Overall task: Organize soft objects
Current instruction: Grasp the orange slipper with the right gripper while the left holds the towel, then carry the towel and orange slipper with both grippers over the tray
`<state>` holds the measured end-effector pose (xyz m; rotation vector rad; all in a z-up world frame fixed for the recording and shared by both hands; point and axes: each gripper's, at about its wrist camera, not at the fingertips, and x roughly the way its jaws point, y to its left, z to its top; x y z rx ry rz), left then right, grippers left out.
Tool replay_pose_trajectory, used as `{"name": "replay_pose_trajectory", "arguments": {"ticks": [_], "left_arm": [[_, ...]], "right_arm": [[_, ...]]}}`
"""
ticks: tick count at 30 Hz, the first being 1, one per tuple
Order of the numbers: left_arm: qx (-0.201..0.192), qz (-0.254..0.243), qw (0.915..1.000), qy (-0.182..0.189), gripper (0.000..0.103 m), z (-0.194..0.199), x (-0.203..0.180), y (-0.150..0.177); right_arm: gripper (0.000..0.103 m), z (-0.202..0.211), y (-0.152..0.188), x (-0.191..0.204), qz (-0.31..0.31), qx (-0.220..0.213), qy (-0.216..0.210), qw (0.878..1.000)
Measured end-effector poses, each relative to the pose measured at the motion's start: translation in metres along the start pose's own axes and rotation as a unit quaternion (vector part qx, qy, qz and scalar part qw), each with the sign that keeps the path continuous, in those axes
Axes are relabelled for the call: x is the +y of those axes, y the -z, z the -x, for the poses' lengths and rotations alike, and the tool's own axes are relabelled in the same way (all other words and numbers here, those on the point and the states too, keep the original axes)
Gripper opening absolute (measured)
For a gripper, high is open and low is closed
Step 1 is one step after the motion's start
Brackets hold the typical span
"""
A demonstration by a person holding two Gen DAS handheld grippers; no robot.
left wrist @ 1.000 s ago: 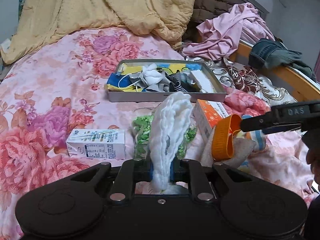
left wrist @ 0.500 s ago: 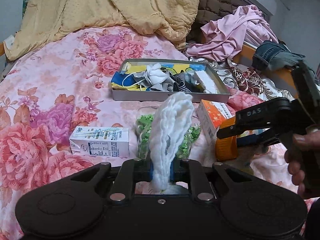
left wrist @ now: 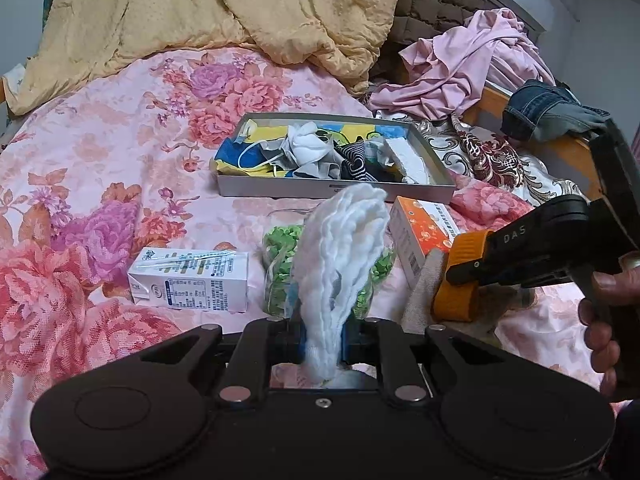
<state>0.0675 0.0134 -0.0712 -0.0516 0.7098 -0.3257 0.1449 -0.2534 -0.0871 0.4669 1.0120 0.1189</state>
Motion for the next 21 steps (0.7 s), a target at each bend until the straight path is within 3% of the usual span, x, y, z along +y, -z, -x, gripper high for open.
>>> {"name": "replay_pose_trajectory", "arguments": {"ticks": [21], "left_arm": [[-0.011,-0.01,0.9999,0.003,0.016,0.006,-0.009,-0.009]], "right_arm": [[0.007,0.061,0.02,0.037,0.125,-0.058,0.003,0.99]]}}
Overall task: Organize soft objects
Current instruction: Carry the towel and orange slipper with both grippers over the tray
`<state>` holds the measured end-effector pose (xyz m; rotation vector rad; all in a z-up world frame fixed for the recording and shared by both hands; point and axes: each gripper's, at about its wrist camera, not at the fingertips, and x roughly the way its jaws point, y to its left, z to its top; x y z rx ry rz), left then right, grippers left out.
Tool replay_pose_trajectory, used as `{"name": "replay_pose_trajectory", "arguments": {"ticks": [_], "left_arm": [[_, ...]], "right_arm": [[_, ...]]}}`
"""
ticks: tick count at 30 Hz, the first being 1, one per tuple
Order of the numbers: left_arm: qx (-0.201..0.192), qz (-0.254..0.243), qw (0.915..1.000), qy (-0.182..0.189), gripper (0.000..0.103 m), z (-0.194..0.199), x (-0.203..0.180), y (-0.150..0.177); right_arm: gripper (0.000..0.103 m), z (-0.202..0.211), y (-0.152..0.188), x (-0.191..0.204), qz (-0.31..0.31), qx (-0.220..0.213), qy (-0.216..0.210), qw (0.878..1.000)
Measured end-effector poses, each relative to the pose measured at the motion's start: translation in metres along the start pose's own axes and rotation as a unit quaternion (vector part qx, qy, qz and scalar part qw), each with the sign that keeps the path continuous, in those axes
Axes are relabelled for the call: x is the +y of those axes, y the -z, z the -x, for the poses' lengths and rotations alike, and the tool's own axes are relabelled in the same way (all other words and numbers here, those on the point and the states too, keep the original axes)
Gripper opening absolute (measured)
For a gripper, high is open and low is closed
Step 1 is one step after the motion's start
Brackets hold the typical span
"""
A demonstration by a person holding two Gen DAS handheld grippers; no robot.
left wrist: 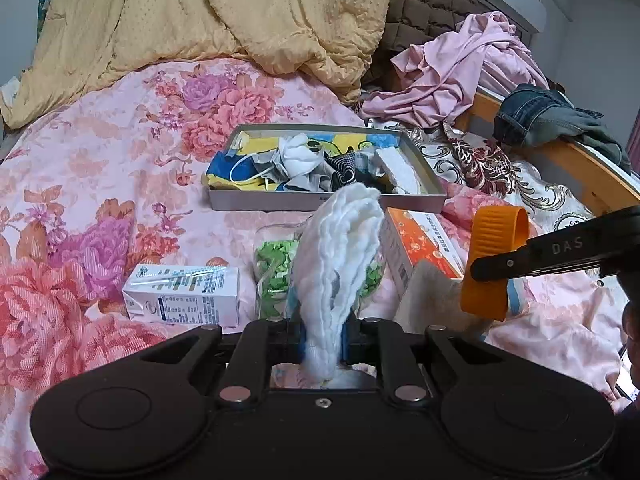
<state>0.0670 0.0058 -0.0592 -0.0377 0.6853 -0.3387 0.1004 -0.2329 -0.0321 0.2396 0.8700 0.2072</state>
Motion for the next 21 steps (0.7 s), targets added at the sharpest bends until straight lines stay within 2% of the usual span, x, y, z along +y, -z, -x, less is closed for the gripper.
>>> {"name": "replay_pose_trajectory", "arguments": {"ticks": [6,12,21], "left_arm": [[-0.011,-0.005,0.9999,0.003,0.016,0.0,-0.002,-0.008],[-0.029,-0.006,0.9996,0.004,0.016,0.001,-0.002,-0.021],[-0.049,-0.012,0.9987,0.01,0.016,-0.002,-0.002,-0.037]], "right_arm": [[0.007,0.025,-0.008,0.002,0.022,-0.043,0.007,0.999],[0.007,0.053,-0.03,-0.019,0.016,-0.089,0.035,0.995],[0.007,0.07,-0.054,-0.039,0.005,-0.127,0.059,0.99]]}}
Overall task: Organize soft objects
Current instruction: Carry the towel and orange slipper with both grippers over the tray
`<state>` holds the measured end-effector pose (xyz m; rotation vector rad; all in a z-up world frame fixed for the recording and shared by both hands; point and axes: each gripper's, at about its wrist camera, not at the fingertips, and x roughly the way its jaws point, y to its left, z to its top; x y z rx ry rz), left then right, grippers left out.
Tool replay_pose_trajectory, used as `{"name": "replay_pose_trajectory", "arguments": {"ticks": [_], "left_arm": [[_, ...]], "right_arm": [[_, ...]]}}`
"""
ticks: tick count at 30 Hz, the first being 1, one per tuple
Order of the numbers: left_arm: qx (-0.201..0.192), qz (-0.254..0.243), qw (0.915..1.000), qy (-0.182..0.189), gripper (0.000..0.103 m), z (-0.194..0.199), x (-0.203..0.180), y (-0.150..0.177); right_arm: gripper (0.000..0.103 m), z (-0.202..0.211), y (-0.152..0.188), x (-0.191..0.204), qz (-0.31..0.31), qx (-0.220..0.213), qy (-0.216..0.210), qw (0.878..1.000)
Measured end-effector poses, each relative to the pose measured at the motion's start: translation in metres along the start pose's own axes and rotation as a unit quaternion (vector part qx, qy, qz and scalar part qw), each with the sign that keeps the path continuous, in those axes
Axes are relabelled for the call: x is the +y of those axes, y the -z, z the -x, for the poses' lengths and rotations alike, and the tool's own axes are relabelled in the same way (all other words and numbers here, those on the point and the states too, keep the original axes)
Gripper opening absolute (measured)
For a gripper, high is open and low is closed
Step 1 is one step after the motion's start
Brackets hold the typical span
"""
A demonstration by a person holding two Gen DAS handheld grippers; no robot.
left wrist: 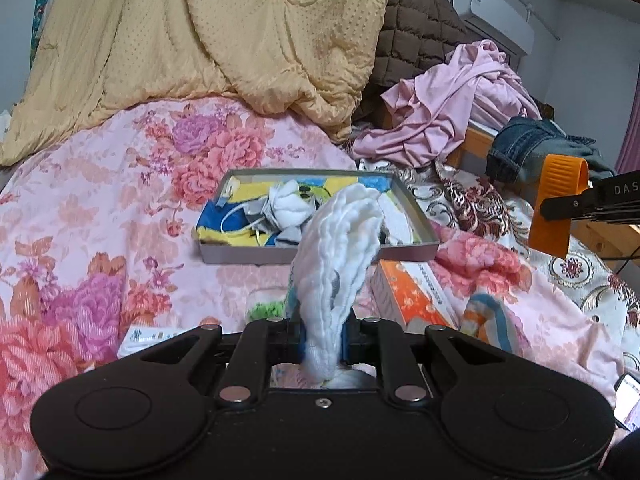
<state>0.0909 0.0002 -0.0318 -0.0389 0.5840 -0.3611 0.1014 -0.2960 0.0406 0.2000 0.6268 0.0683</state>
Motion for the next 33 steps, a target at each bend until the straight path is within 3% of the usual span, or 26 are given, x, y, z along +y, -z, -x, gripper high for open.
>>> {"name": "replay_pose_trajectory", "arguments": {"ticks": [10,18,33], "left_arm": [[-0.022,-0.007,0.9997,0.003,0.016,-0.008,0.0,-0.021],[-0.006,-0.009,0.9999,0.002,0.016,-0.025,-0.004,-0.023],[-0.006,0.005,0.9999,-0.009,0.016,-0.045,0.013,-0.033]], "right_arm": [[0.007,-0.005,-0.001,0.013,0.012,0.0,-0.017,1.0],[0.007,-0.012,0.001,0.034,0.038,0.004,-0.038,0.999],[0.007,-0.028,-0.014,0.023,0.042,0.001,-0.027,0.999]]}}
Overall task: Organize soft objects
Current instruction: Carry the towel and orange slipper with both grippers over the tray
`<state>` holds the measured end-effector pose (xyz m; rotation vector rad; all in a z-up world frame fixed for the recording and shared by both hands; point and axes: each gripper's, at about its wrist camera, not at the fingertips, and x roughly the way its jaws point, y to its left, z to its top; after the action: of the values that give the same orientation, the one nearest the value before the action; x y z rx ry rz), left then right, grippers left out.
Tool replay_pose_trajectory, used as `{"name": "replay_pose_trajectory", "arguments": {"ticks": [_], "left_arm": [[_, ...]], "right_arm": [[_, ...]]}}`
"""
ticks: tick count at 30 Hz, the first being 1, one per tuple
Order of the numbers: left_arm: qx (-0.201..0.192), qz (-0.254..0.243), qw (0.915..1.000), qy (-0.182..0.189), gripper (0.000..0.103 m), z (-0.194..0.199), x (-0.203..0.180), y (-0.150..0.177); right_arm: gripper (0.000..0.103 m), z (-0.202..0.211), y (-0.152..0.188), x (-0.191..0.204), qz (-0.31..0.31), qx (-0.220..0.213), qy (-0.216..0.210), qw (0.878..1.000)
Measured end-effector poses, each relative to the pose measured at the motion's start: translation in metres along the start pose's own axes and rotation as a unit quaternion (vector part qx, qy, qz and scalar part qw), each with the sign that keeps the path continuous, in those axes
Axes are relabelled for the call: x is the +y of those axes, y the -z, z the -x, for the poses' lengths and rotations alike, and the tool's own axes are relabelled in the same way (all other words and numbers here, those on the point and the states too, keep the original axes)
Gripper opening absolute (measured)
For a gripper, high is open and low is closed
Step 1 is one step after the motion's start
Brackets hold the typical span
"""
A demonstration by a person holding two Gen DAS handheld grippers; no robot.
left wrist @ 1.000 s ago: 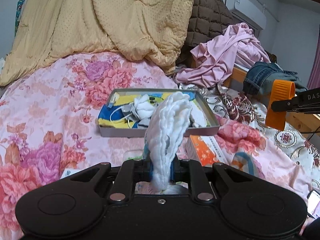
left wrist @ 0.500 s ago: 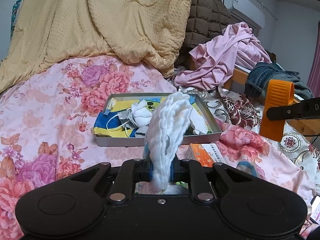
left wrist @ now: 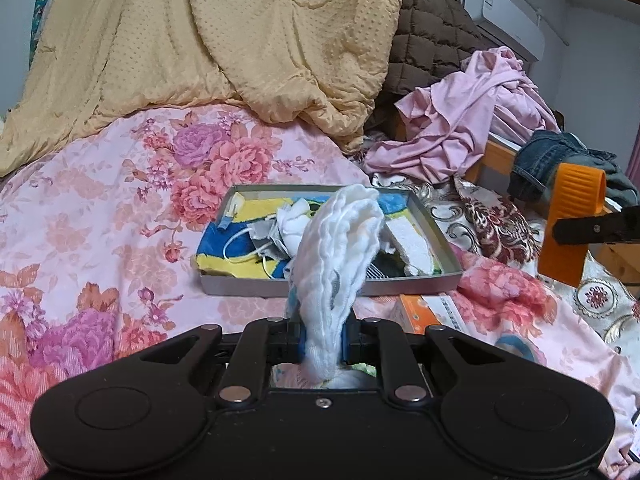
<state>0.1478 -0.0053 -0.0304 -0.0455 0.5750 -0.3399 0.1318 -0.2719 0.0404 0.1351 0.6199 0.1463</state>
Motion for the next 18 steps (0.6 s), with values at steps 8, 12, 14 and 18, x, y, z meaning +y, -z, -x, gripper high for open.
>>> {"name": "replay_pose_trajectory", "arguments": {"ticks": [8,12,14,18], "left_arm": [[-0.014,-0.001,0.9999,-0.001,0.016,-0.015,0.005,-0.018],[-0.023,0.0,0.9997,0.001,0.016,-0.023,0.006,-0.031],[-0.03,0.001,0.9996,0.002,0.016,-0.027,0.008,-0.038],[-0.046,-0.003,0.9989,0.0,0.016,-0.035,0.012,-0.057]], "right_arm": [[0.007,-0.014,-0.017,-0.006,0.006,-0.011,0.002,1.0],[0.007,-0.021,-0.029,-0.006,0.01,-0.02,-0.002,1.0],[0.007,-0.025,-0.035,-0.005,0.012,-0.025,-0.003,1.0],[0.007,-0.034,-0.048,-0.006,0.016,-0.037,-0.006,0.999]]}}
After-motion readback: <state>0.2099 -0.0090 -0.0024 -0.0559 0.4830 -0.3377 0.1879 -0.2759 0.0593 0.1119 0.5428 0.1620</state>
